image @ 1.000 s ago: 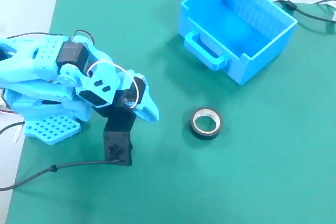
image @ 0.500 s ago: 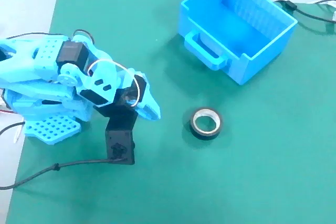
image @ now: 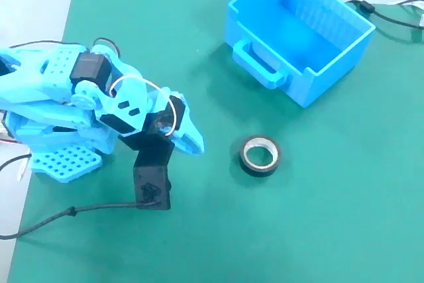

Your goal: Put the tape in the box

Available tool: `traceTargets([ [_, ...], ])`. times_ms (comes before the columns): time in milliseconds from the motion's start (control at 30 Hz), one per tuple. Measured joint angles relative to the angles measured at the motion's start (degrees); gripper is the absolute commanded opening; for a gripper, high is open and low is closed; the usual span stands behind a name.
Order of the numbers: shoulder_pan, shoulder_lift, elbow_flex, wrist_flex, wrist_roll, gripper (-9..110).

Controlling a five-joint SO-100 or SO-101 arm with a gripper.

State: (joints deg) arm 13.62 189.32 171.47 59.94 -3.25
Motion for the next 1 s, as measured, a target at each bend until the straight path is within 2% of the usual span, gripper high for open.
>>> traceTargets([
  [467,1.32,-21.01,-27.77,2.64,0.09,0],
  [867,1.32,-39.37,-49.39,13.97,1.85,1],
  [1000,1.41,-46.14,-55.9,17.93,1.85,4],
])
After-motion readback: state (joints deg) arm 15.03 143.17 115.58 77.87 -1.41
